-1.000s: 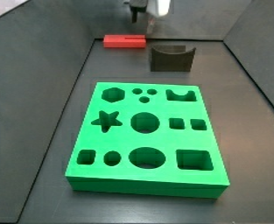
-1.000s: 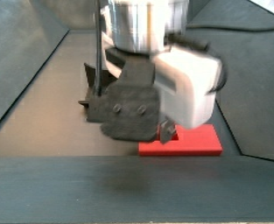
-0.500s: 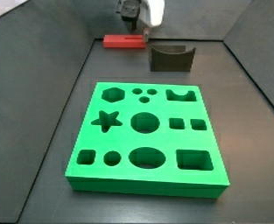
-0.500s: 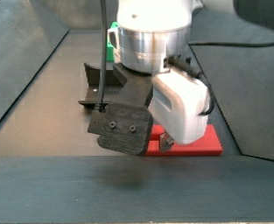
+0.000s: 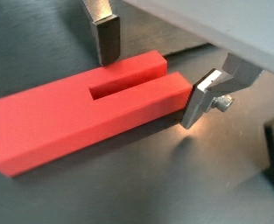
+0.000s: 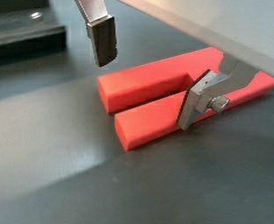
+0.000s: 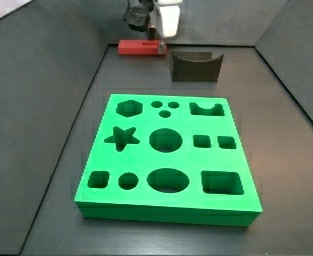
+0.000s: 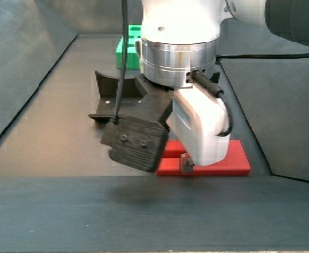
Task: Pick up the double-square object. Move up. Place the double-square object on the fixture. Regrasp the double-square object. Move to above the board. Insert the double-square object.
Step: Pick up the double-square object.
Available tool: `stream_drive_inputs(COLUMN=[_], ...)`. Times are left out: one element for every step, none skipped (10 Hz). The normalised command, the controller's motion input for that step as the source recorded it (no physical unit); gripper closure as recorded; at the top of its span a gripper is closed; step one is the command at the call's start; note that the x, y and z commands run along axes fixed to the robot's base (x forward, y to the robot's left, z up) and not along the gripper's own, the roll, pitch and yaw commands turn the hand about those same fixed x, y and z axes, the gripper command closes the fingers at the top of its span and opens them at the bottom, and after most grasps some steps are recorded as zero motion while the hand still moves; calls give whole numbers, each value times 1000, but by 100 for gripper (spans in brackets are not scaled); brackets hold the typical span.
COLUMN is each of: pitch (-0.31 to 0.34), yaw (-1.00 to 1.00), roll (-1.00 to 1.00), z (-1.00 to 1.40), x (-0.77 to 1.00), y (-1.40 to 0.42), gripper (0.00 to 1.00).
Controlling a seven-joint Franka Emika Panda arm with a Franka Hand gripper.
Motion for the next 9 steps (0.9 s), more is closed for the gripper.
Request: stream_drive_inputs(pitch=[-270,-240,-74,-103,-73,-11,0,-97,-116], yaw=[-937,-951,-934,-877,-694,-449,0,0,0], roll=[-149,-124,-133,-169,-133,-119,-160,-193,-1], z=[-414,-471,-634,-640,-743,-851,-783,-780,-931], x=[-74,-69,0,0,0,46,0,-34,0], y=[-66,-54,0,0,189,471,774,183,-400], gripper=[0,0,0,0,0,0,0,0,0])
